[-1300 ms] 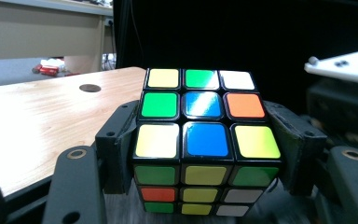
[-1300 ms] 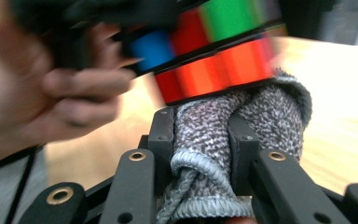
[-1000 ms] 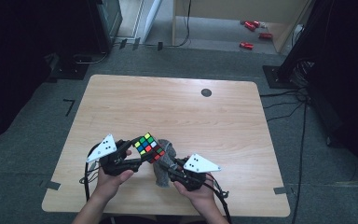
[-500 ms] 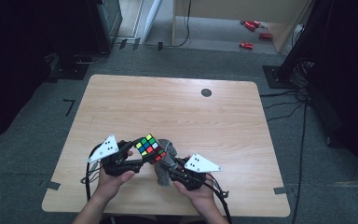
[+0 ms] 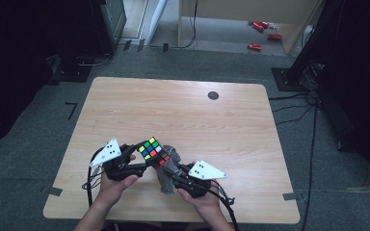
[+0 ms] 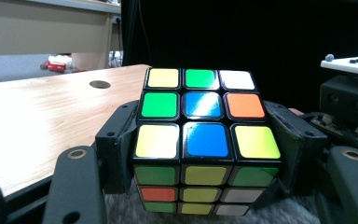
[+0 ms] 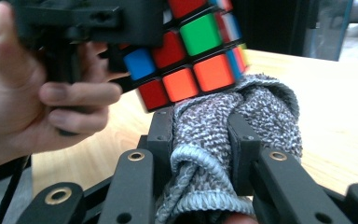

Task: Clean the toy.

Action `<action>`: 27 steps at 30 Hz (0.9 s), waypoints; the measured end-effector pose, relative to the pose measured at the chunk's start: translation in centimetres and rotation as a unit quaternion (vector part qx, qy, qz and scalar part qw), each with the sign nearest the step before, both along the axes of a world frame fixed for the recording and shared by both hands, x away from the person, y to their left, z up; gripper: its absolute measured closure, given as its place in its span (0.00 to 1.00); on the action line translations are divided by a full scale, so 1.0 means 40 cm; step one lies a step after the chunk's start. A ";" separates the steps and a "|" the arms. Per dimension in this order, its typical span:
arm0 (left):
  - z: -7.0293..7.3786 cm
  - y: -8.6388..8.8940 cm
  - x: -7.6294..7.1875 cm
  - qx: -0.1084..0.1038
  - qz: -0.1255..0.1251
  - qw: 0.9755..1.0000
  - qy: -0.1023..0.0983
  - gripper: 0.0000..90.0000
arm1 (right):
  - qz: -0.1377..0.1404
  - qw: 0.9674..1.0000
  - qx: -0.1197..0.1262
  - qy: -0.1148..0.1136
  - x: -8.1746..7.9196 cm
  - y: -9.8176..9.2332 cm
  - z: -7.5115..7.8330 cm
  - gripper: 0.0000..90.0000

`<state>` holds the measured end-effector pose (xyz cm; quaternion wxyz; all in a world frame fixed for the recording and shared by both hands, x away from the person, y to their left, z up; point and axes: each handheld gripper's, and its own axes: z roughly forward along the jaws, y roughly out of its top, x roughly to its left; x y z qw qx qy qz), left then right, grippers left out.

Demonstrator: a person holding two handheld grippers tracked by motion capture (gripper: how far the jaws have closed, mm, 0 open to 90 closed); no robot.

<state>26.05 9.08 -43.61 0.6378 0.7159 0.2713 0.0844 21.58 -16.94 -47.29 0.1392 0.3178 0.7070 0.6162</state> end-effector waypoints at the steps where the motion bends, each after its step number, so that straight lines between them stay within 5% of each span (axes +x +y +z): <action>1: -0.001 -0.002 0.000 0.001 0.000 1.000 0.000 0.39 | 0.002 1.000 -0.003 0.000 -0.002 0.004 -0.002 0.76; 9: 0.001 -0.007 -0.004 -0.001 -0.002 1.000 0.000 0.39 | 0.047 0.998 -0.031 -0.002 -0.023 0.053 -0.013 0.76; 16: -0.001 -0.002 -0.001 -0.002 0.002 1.000 0.003 0.39 | -0.026 1.000 0.010 0.002 0.000 -0.008 -0.001 0.76; 27: -0.006 -0.004 -0.001 -0.002 0.006 1.000 0.007 0.39 | 0.032 0.999 -0.009 0.014 -0.028 0.062 -0.024 0.75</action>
